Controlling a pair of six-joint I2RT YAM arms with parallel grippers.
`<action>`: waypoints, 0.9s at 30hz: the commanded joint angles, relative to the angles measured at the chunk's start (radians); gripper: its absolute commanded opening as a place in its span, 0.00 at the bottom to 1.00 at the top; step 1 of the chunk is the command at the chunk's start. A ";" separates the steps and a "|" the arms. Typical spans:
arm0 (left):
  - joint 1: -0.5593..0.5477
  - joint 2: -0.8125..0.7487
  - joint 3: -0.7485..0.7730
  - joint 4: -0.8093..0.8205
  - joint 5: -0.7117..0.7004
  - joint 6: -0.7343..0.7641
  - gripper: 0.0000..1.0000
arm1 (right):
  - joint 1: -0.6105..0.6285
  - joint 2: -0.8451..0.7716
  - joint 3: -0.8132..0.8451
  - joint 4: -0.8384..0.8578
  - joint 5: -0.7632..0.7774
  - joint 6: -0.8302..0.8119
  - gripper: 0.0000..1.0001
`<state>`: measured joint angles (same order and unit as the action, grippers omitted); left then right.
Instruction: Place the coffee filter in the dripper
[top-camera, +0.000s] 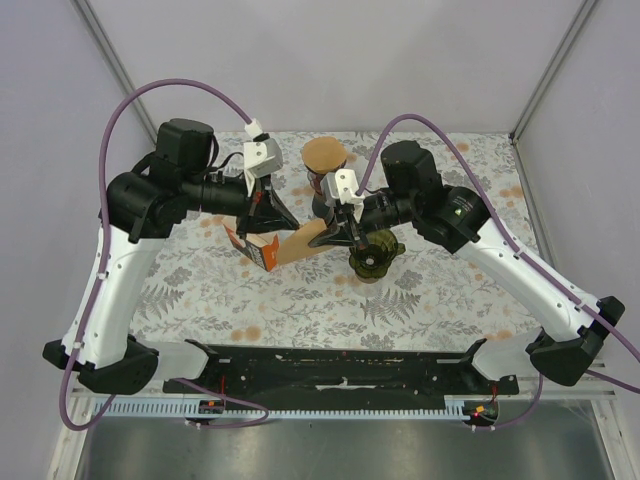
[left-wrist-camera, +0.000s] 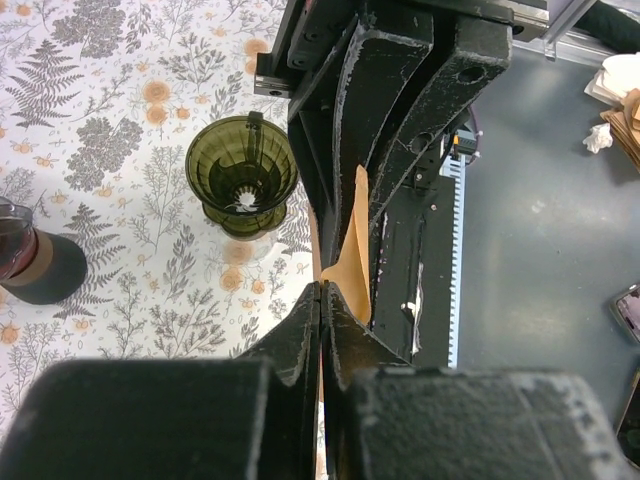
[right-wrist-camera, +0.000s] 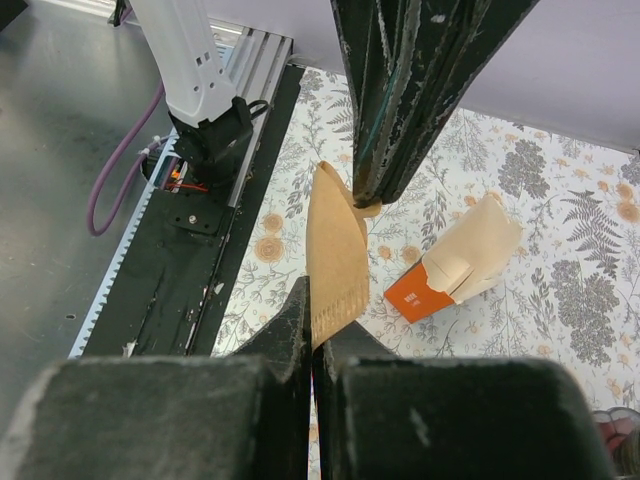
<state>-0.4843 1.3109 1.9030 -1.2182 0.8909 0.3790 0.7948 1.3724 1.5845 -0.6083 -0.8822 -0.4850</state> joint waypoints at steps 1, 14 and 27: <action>-0.008 -0.015 0.001 0.005 0.033 0.000 0.04 | 0.004 -0.013 0.031 0.004 0.009 -0.012 0.00; -0.023 -0.018 -0.016 -0.009 0.007 0.021 0.22 | 0.006 0.004 0.057 0.004 0.029 0.005 0.00; -0.048 -0.016 -0.004 0.002 -0.047 0.023 0.41 | 0.006 0.030 0.091 -0.001 0.101 0.020 0.00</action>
<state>-0.5262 1.3083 1.8706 -1.2327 0.8707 0.3855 0.7967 1.3899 1.6234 -0.6167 -0.8291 -0.4831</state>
